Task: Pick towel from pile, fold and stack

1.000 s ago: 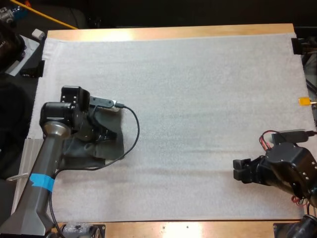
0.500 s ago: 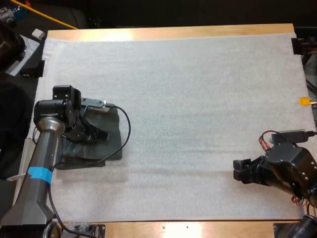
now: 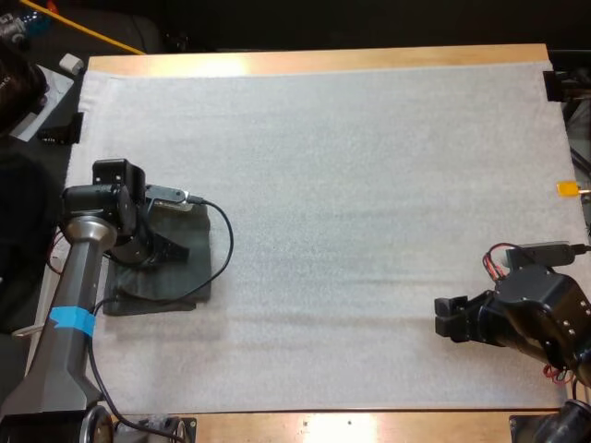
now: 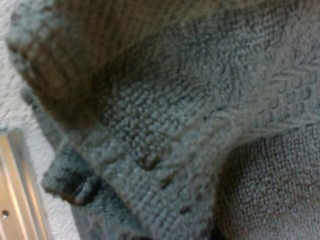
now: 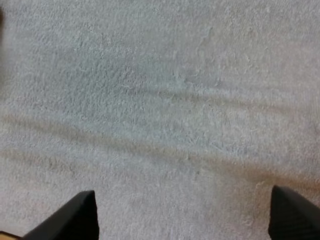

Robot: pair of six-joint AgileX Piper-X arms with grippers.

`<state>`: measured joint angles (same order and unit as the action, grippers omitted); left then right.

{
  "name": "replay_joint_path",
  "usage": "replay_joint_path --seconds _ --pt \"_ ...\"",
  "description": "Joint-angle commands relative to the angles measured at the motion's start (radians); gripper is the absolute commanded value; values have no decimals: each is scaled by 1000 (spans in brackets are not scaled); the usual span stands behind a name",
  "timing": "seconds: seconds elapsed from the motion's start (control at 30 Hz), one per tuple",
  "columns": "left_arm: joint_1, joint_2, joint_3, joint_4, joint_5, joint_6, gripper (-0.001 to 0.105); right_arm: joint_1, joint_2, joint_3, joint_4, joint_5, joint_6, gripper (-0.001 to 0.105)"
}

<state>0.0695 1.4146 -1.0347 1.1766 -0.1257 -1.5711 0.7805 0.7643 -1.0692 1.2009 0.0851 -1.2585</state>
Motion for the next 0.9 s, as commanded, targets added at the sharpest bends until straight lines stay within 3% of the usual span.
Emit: replay_joint_path --seconds 0.0,0.17,0.23,0.27,0.33,0.4,0.5,0.7,0.87 --pt "6 -6 -5 4 -44 -3 7 -1 -5 -3 10 -4 -2 68" --pt "4 -8 -5 -5 -93 -9 30 1 -6 -3 11 -7 -1 68" --pt "6 -6 -4 -3 -74 0 38 1 -6 -3 6 -3 -4 68" --pt "6 -6 -5 -3 -84 1 55 0 -3 -4 5 -4 -4 68" --pt "3 -8 -4 -4 -120 -3 72 1 -5 -5 4 -4 -4 68" --pt "5 -4 -6 -1 -162 -10 68 0 -4 -4 7 -9 -3 68" --pt "6 -7 -7 -1 -159 -27 64 -2 -4 -4 4 -9 -3 68" --pt "7 -10 7 -3 22 -56 63 -2 -6 -5 4 -11 -4 68" --pt "14 -8 68 -107 126 -95 63 -1 -7 -6 5 -13 -6 68"
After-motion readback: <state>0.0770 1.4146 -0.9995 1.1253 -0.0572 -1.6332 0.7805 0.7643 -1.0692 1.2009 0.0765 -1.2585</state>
